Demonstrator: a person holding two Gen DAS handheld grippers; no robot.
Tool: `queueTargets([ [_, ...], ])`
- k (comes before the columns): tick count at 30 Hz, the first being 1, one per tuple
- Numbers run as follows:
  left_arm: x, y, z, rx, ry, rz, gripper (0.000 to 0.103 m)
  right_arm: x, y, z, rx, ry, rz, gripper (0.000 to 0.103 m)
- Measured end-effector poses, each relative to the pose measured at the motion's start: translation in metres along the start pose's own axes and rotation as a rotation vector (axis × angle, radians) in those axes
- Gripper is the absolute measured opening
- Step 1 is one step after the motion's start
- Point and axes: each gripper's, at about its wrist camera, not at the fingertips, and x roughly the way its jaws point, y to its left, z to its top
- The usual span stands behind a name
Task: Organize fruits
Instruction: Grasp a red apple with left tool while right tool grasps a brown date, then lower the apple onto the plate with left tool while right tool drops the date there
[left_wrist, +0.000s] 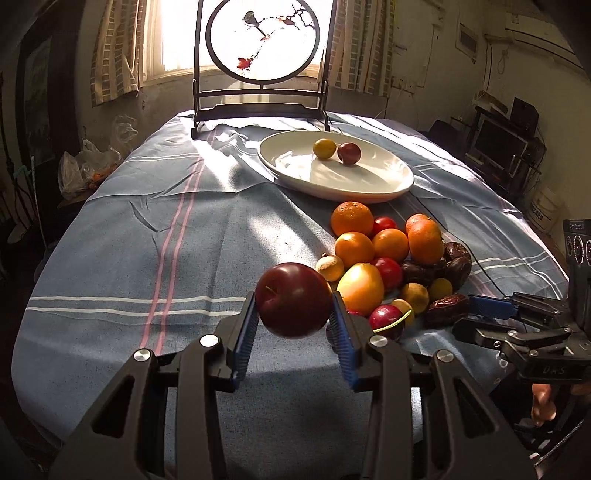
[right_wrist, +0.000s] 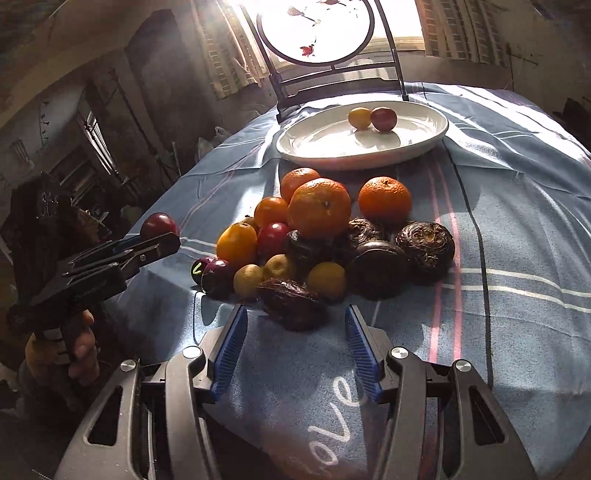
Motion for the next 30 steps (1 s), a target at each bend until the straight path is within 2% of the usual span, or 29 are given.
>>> queueTargets([
  [4, 0.000, -0.002, -0.003, 0.006, 0.004, 0.001, 0.038, 0.010, 0.006, 0.003, 0.006, 0.010, -0.009, 0.041],
  [9, 0.002, -0.002, -0.004, 0.008, 0.005, 0.012, 0.038, 0.003, 0.006, 0.000, 0.008, -0.014, -0.014, 0.041],
  [18, -0.005, -0.006, 0.003, 0.013, -0.019, -0.007, 0.038, -0.040, -0.014, 0.008, 0.045, -0.109, 0.027, 0.041],
  [25, 0.003, -0.020, 0.042, 0.064, -0.048, -0.021, 0.038, -0.057, -0.046, 0.062, 0.067, -0.202, -0.010, 0.041],
  [30, 0.042, -0.027, 0.088, 0.051, -0.023, -0.050, 0.038, -0.031, -0.067, 0.114, 0.098, -0.188, -0.027, 0.041],
])
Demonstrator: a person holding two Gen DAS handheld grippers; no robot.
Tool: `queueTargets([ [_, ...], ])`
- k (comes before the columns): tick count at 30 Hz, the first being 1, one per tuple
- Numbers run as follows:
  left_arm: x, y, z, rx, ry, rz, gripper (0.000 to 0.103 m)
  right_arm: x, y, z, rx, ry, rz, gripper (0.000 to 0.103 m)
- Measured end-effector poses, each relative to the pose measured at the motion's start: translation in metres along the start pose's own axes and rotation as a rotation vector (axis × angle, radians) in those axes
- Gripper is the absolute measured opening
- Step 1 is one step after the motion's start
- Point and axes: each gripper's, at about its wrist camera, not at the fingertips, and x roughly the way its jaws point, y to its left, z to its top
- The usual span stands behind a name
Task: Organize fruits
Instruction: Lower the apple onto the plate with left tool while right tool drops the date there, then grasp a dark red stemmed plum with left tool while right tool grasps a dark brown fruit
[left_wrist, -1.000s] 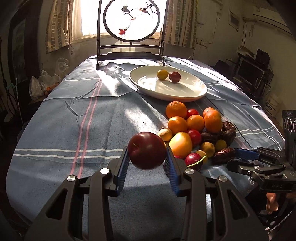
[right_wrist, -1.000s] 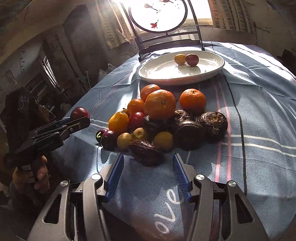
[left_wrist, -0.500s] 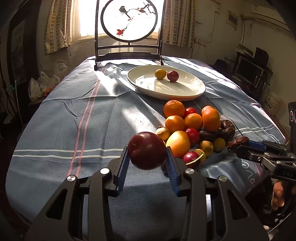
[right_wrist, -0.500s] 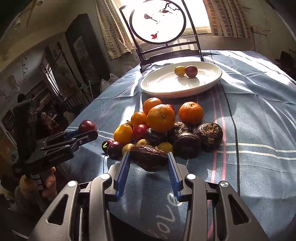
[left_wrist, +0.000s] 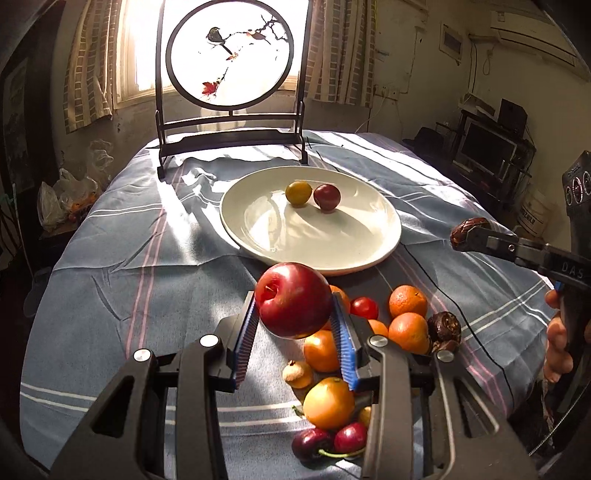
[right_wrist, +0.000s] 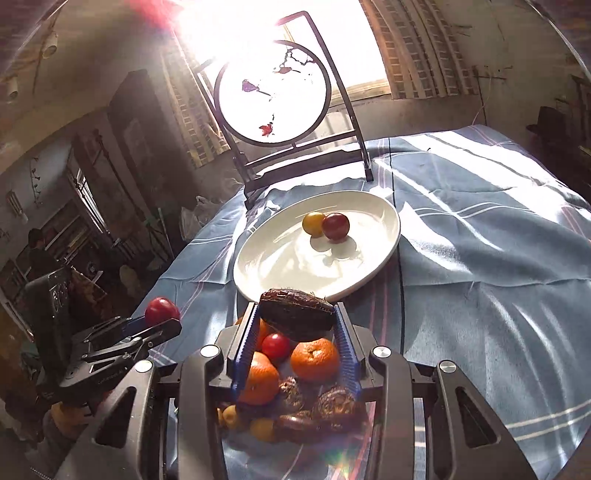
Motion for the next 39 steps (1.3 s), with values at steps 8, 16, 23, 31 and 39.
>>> queueTargets([
  [8, 0.084, 0.003, 0.056, -0.015, 0.101, 0.048, 0.041, 0.087, -0.010, 0.047, -0.001, 0.095, -0.071, 0.043],
  [16, 0.023, 0.004, 0.025, -0.021, 0.015, 0.031, 0.064, 0.037, -0.002, 0.020, -0.022, 0.007, -0.065, 0.052],
  [23, -0.036, -0.011, -0.051, 0.061, 0.027, 0.014, 0.064, -0.019, -0.008, -0.041, 0.022, -0.018, -0.055, 0.058],
  [31, -0.048, -0.032, -0.108, 0.143, 0.077, 0.037, 0.041, -0.045, -0.015, -0.093, 0.069, 0.015, -0.071, 0.060],
  [39, -0.029, -0.007, -0.104, 0.078, 0.117, 0.072, 0.034, -0.050, 0.001, -0.108, -0.001, 0.035, -0.089, 0.060],
])
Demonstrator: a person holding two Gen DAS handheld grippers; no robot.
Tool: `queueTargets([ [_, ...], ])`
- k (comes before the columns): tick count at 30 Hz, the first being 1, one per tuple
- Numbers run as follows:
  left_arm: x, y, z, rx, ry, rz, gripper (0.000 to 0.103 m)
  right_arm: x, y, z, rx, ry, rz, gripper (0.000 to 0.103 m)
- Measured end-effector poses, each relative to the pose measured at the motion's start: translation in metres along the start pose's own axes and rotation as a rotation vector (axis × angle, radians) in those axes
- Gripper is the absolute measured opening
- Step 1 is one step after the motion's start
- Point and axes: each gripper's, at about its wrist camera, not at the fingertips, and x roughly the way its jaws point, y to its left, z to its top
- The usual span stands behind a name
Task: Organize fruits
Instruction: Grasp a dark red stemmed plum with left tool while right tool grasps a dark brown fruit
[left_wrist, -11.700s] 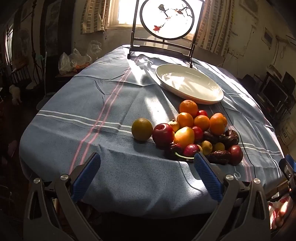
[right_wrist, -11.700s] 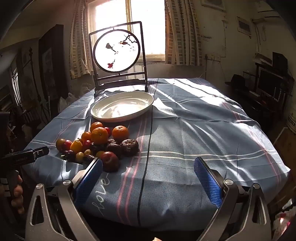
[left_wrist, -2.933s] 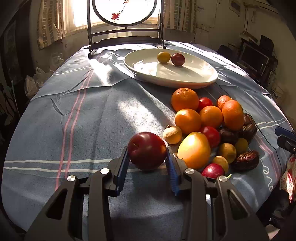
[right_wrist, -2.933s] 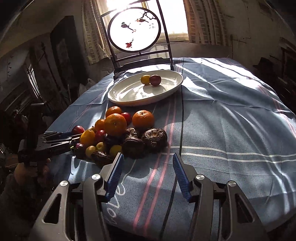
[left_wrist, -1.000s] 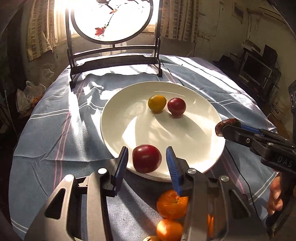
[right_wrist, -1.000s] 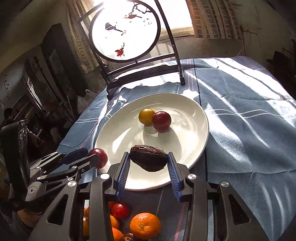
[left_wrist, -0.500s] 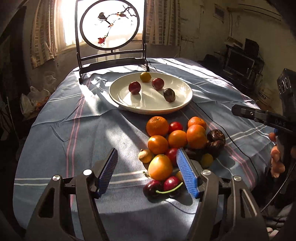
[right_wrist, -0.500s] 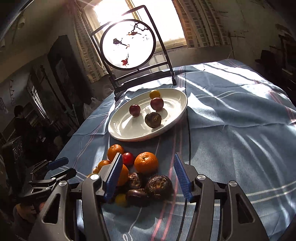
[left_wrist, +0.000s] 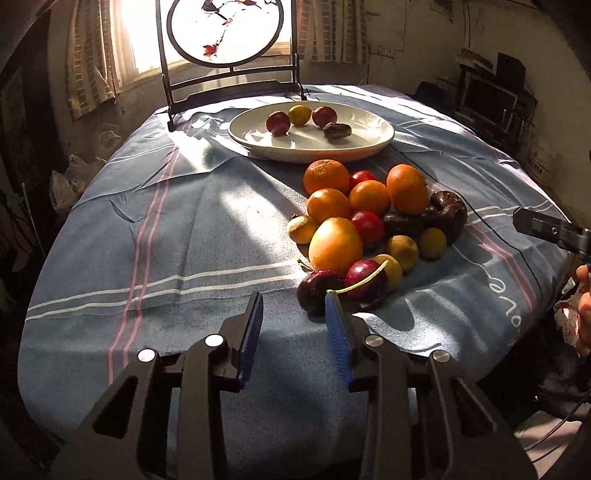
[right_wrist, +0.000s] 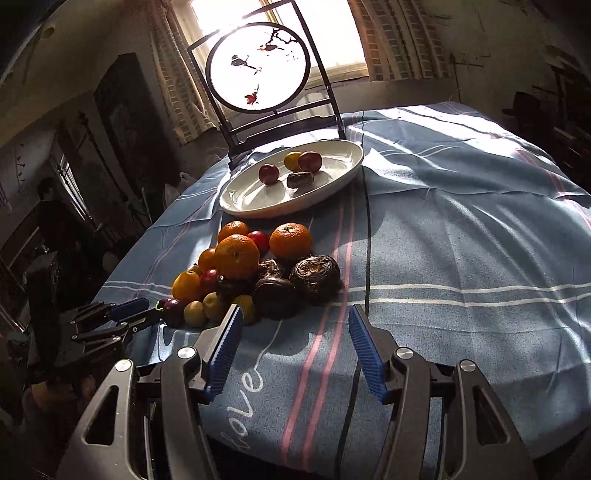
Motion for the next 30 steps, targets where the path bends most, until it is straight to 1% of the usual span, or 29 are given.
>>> queueTargets([
  [2, 0.006, -0.002, 0.001, 0.010, 0.016, -0.010, 0.034, 0.000, 0.001, -0.001, 0.001, 0.006, 0.007, 0.060],
  [3, 0.009, -0.004, 0.002, 0.018, 0.020, -0.016, 0.032, 0.001, 0.001, 0.000, 0.001, 0.010, 0.010, 0.060],
  [7, 0.019, -0.015, 0.006, 0.059, 0.024, 0.002, 0.032, 0.007, 0.003, 0.001, -0.008, 0.025, 0.010, 0.060],
  [10, 0.028, -0.009, 0.010, 0.022, 0.031, -0.013, 0.033, 0.012, 0.002, 0.001, -0.009, 0.041, 0.003, 0.060],
  [11, 0.027, -0.008, 0.010, 0.010, 0.030, -0.018, 0.030, 0.015, 0.001, 0.001, -0.007, 0.048, 0.001, 0.060],
  [12, 0.026, -0.007, 0.010, 0.006, 0.029, -0.018, 0.024, 0.017, 0.001, 0.000, -0.009, 0.056, 0.001, 0.060],
  [14, 0.020, -0.007, 0.008, 0.002, 0.018, -0.010, 0.024, 0.020, 0.004, -0.001, -0.020, 0.072, 0.004, 0.059],
  [17, 0.005, -0.001, 0.006, -0.028, -0.020, -0.014, 0.024, 0.026, 0.011, 0.000, -0.041, 0.078, 0.019, 0.059],
  [21, -0.011, 0.004, 0.008, -0.053, -0.053, -0.012, 0.024, 0.041, 0.019, 0.006, -0.031, 0.085, 0.038, 0.059],
  [24, -0.013, 0.002, 0.007, -0.049, -0.056, -0.017, 0.024, 0.054, 0.021, 0.008, -0.007, 0.087, 0.026, 0.059],
  [26, -0.012, 0.000, 0.005, -0.047, -0.053, -0.025, 0.024, 0.061, 0.021, 0.009, 0.027, 0.095, 0.034, 0.059],
  [28, -0.010, -0.001, 0.004, -0.047, -0.049, -0.035, 0.024, 0.067, 0.021, 0.008, 0.044, 0.095, 0.023, 0.056],
  [30, -0.008, -0.003, 0.003, -0.048, -0.047, -0.040, 0.024, 0.070, 0.020, 0.009, 0.061, 0.079, 0.032, 0.053],
])
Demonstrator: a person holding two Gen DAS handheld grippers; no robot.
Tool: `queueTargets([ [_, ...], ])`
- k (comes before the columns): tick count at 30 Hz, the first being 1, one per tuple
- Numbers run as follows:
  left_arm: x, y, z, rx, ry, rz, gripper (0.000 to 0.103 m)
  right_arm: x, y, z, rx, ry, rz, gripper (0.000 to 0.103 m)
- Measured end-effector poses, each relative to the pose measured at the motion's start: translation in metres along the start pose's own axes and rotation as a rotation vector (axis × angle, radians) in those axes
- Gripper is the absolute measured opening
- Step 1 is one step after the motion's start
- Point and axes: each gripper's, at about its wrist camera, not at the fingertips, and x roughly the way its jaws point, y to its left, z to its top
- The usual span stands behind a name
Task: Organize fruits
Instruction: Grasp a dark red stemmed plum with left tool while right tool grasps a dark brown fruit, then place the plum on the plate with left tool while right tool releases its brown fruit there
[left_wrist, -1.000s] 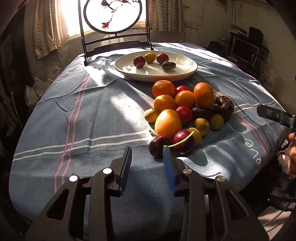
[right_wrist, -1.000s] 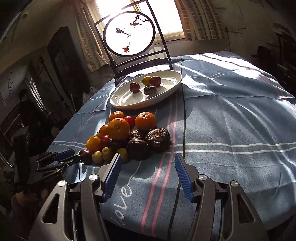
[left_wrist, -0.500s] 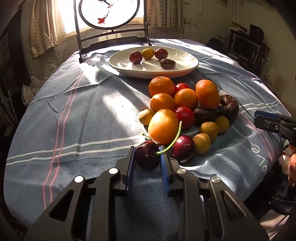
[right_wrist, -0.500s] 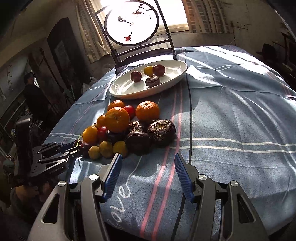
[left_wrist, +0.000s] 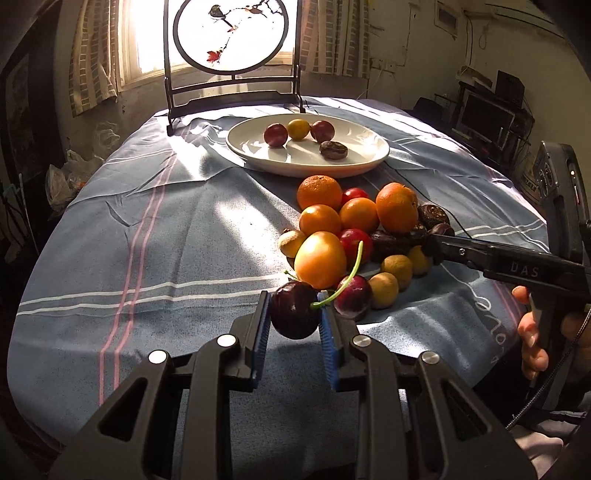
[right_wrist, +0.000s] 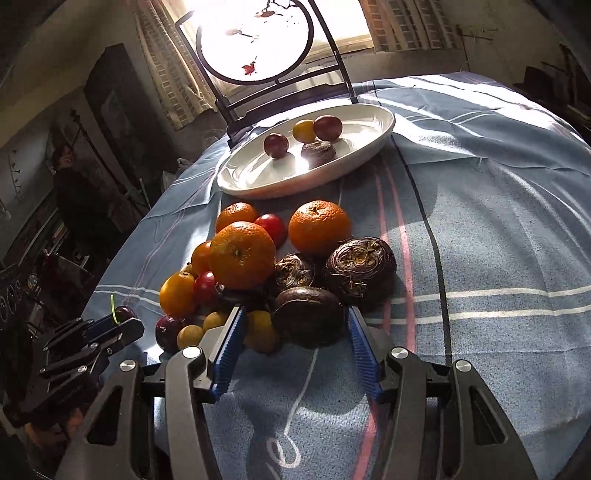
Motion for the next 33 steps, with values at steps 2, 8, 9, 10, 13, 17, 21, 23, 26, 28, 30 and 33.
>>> queueTargets([
  [2, 0.001, 0.000, -0.001, -0.005, 0.001, -0.004, 0.024, 0.000, -0.001, 0.000, 0.011, -0.009, 0.001, 0.049],
  [8, -0.004, 0.005, -0.001, -0.020, -0.016, -0.006, 0.024, -0.013, -0.001, -0.006, -0.001, -0.023, 0.027, 0.039],
  [9, -0.006, 0.006, 0.000, -0.024, -0.022, -0.007, 0.024, -0.017, 0.000, -0.007, -0.006, -0.029, 0.036, 0.039],
  [10, -0.009, 0.006, 0.001, -0.027, -0.028, -0.009, 0.024, -0.021, 0.000, -0.007, -0.010, -0.035, 0.045, 0.039],
  [13, -0.016, 0.004, 0.002, -0.028, -0.049, -0.017, 0.024, -0.035, -0.001, -0.006, -0.016, -0.066, 0.071, 0.039],
  [17, -0.022, 0.001, 0.006, -0.026, -0.078, -0.028, 0.024, -0.048, -0.009, -0.003, -0.004, -0.092, 0.086, 0.039],
  [21, -0.020, -0.002, 0.015, -0.023, -0.087, -0.035, 0.024, -0.052, -0.020, 0.005, 0.020, -0.105, 0.085, 0.039],
  [23, -0.016, -0.004, 0.024, -0.015, -0.089, -0.038, 0.024, -0.053, -0.025, 0.016, 0.029, -0.114, 0.087, 0.039],
  [26, -0.008, -0.004, 0.045, 0.000, -0.107, -0.038, 0.024, -0.053, -0.027, 0.042, 0.030, -0.137, 0.093, 0.039],
  [28, 0.001, -0.006, 0.064, 0.011, -0.114, -0.030, 0.024, -0.048, -0.027, 0.063, 0.031, -0.140, 0.103, 0.039],
  [30, 0.015, -0.007, 0.084, 0.017, -0.110, -0.035, 0.024, -0.036, -0.028, 0.084, 0.039, -0.126, 0.111, 0.039],
  [33, 0.040, -0.009, 0.113, 0.017, -0.093, -0.055, 0.024, -0.009, -0.030, 0.110, 0.058, -0.092, 0.104, 0.039],
])
